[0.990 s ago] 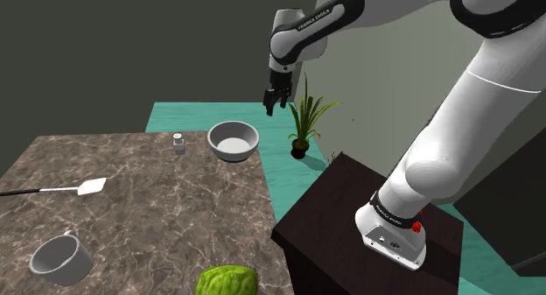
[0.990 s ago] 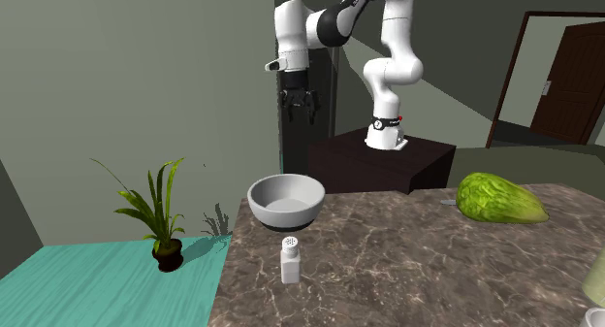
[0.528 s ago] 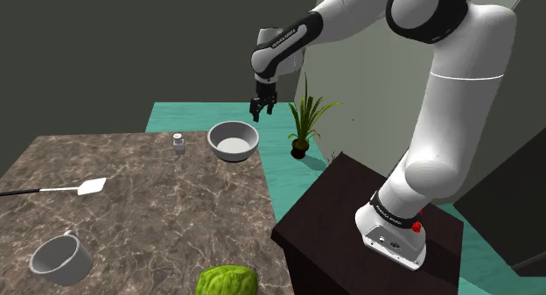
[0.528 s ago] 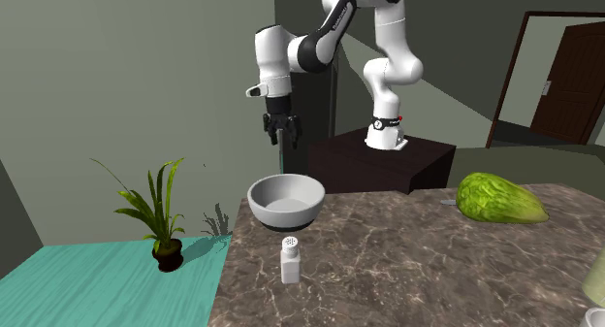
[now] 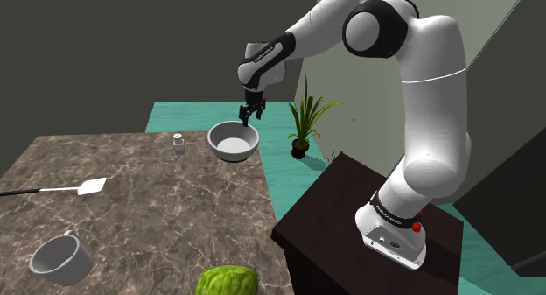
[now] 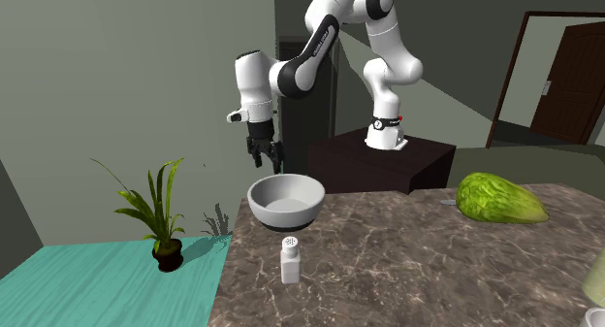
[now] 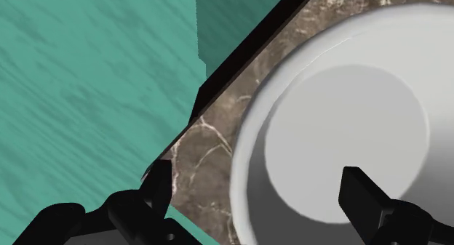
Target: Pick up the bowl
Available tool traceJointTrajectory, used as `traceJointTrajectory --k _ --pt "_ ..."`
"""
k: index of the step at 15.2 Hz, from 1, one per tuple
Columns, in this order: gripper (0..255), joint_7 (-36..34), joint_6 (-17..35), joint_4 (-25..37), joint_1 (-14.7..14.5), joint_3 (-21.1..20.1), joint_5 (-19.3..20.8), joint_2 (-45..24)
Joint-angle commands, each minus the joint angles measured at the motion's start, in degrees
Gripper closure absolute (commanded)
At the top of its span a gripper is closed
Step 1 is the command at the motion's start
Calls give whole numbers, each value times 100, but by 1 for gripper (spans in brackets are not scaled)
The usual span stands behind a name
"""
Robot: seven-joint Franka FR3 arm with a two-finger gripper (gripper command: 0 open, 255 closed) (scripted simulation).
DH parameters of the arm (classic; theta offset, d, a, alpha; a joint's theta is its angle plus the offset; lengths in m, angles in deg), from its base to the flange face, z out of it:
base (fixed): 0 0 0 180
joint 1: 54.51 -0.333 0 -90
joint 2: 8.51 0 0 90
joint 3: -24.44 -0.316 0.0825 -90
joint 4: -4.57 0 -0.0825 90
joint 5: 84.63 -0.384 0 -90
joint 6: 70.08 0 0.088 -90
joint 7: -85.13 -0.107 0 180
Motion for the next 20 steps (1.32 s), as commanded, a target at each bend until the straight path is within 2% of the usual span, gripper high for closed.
traceJointTrajectory --k 1,8,9,20 --pt "0 16 92 79 12 -11 -16 -166" --pt "0 49 364 131 29 -38 -51 -492" --pt "255 53 368 136 32 -38 -52 -501" --pt "255 38 269 107 22 -27 -40 -372"
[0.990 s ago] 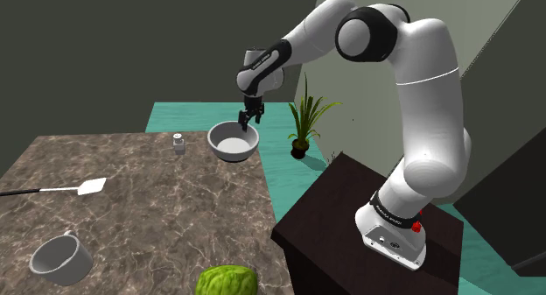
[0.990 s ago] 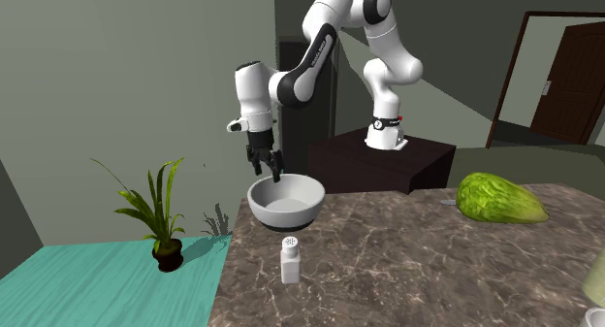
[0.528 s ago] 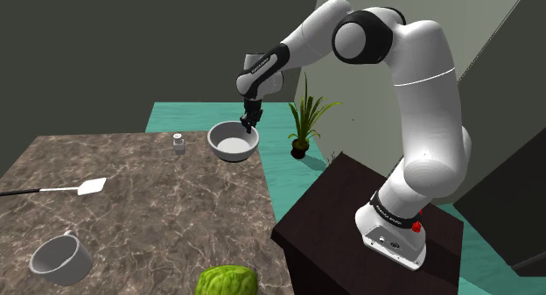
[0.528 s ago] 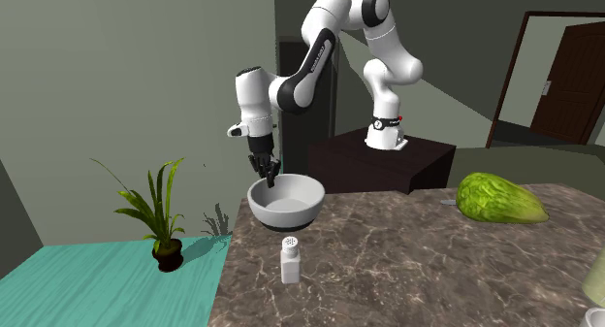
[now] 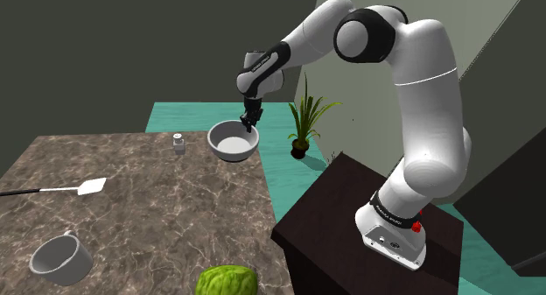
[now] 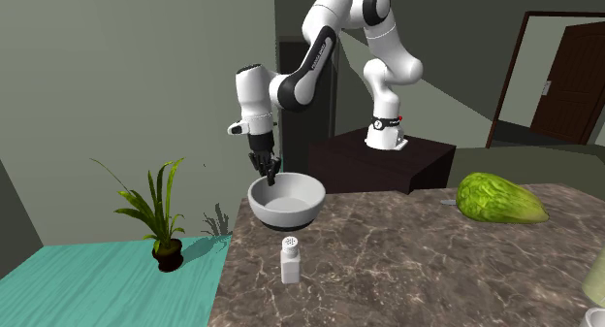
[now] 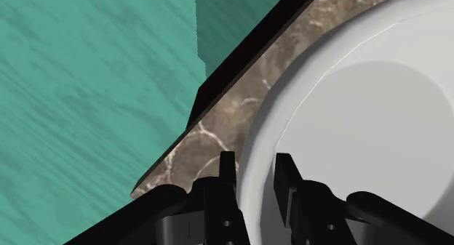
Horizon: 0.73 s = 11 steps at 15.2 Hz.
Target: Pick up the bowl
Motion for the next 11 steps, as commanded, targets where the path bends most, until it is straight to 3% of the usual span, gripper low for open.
traceJointTrajectory --k 1,11 --pt "255 -7 -88 -4 0 12 12 93" --pt "255 -70 -607 -31 -27 57 78 640"
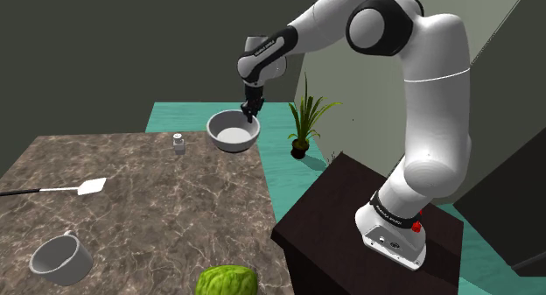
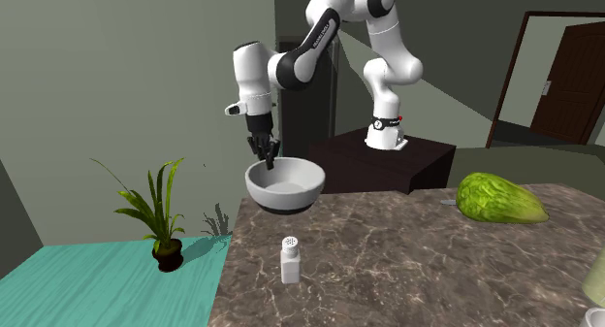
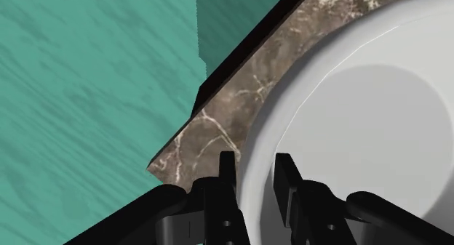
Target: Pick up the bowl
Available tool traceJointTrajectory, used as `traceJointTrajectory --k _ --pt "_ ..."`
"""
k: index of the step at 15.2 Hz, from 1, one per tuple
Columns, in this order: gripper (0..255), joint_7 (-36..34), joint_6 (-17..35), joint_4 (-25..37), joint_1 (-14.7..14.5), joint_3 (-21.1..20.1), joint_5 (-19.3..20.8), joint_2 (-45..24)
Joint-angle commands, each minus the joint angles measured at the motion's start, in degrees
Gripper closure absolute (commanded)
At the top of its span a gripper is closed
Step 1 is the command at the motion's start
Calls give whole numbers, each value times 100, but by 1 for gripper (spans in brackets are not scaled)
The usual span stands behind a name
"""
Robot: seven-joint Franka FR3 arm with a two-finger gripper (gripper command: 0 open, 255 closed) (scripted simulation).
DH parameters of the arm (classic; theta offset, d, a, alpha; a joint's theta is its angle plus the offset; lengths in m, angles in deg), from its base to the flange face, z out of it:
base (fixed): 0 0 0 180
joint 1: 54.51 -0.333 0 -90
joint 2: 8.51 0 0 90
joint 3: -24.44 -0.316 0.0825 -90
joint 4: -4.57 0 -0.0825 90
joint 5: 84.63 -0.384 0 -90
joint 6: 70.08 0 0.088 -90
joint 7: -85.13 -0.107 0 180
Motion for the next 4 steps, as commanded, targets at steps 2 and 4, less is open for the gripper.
traceJointTrajectory --k 2,4 --pt "255 -20 -162 5 -8 12 19 165" --pt "255 -21 -171 5 -8 12 20 173"
